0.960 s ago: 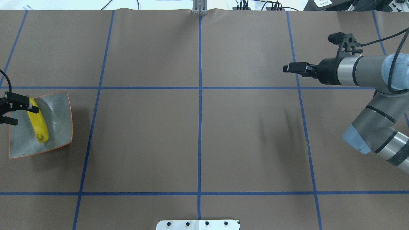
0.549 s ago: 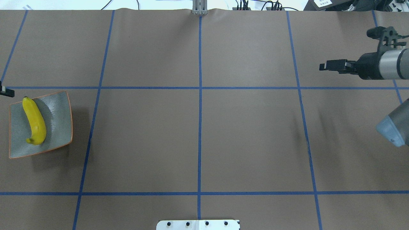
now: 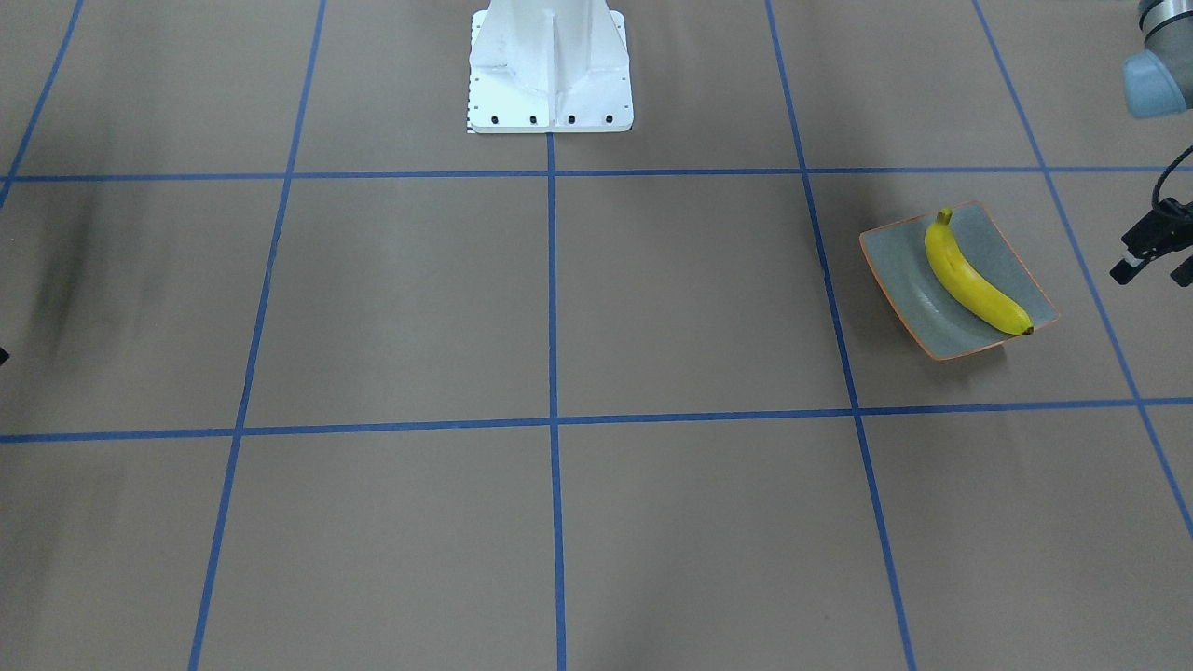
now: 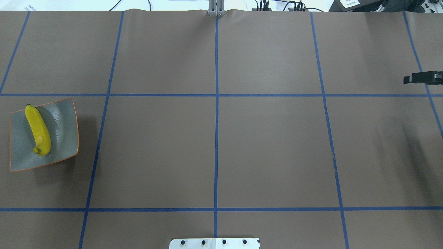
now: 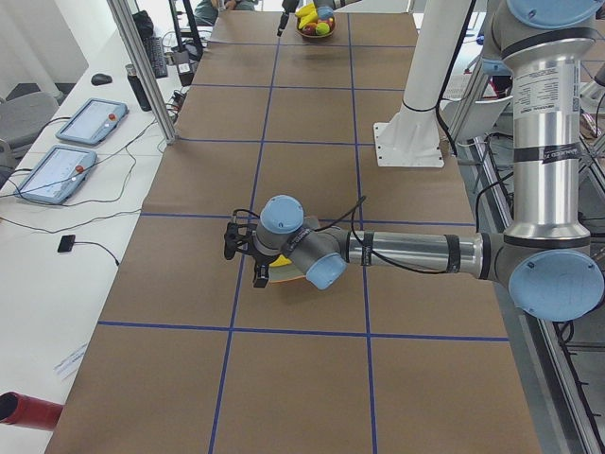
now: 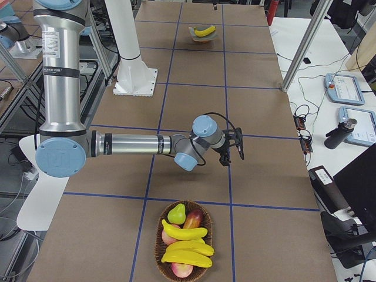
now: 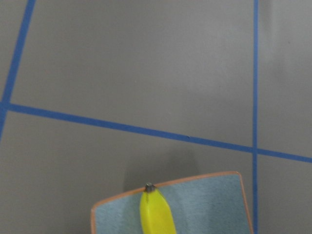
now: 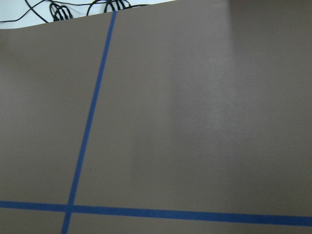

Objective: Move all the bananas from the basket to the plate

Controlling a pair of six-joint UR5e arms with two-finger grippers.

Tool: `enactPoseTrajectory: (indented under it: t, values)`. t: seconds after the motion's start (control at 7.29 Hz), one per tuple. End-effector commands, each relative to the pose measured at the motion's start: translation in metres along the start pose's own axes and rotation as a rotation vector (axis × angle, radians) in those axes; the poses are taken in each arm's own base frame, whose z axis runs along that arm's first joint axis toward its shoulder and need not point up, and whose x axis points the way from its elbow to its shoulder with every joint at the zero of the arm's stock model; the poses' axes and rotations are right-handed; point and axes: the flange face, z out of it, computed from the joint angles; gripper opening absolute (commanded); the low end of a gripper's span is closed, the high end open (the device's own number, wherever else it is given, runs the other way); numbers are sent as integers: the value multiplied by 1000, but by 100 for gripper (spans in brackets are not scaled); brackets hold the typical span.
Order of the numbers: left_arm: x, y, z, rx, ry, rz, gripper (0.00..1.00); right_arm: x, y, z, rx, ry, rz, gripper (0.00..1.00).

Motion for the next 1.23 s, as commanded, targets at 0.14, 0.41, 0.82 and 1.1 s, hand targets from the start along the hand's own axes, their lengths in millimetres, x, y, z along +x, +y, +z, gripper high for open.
enactPoseTrajectory:
  t: [0.14,0.41,0.82,1.1]
  values:
    - [-18,-2,-2,-19,-64,65,99,152,52,-53,-46,88,-68,100]
    - [-18,1,-3,-19,-62,66,99,195,63,-76,-110,144,-3,100]
    - [-20,3,-3,-19,-64,56,99,231,74,-81,-263,239,-11,100]
    - [-20,3,-3,-19,-63,51,99,257,30,-117,-330,308,-90,100]
